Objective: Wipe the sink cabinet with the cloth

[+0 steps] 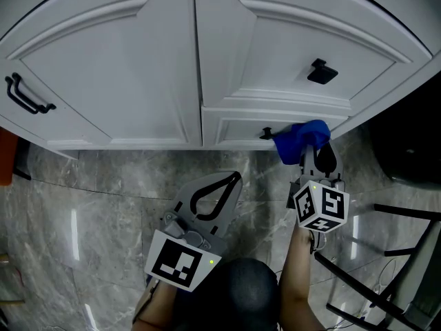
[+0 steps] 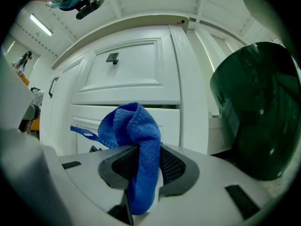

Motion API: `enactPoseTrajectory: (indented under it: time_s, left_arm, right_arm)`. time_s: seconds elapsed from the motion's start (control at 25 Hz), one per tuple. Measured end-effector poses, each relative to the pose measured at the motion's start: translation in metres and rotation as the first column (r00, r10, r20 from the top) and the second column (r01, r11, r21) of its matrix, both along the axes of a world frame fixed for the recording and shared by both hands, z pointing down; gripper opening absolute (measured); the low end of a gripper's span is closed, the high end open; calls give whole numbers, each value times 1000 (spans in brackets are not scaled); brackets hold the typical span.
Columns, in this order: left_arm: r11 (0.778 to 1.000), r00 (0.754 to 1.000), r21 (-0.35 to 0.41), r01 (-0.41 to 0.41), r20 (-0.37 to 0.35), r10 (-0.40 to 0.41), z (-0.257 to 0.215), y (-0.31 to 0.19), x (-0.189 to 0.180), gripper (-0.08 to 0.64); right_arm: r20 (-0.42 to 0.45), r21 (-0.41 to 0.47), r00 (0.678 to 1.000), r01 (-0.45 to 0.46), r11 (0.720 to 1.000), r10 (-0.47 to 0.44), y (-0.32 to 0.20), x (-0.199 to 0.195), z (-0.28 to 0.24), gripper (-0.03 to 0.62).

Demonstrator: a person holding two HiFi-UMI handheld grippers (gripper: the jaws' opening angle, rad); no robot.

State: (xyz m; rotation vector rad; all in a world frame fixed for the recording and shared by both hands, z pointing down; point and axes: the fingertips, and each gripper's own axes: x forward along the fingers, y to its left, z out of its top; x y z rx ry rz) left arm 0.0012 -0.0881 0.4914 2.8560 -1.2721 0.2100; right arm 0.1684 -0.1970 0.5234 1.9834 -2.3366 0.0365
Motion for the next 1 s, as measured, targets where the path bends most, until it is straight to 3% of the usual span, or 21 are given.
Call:
enactPoseTrajectory:
  time_s: [1.0]
  left_arm:
    - [1000,1000,4,-12,14,12,0,1,5,5]
  right_arm:
    - [54,-24,985,-160,987,161,1,61,9,120]
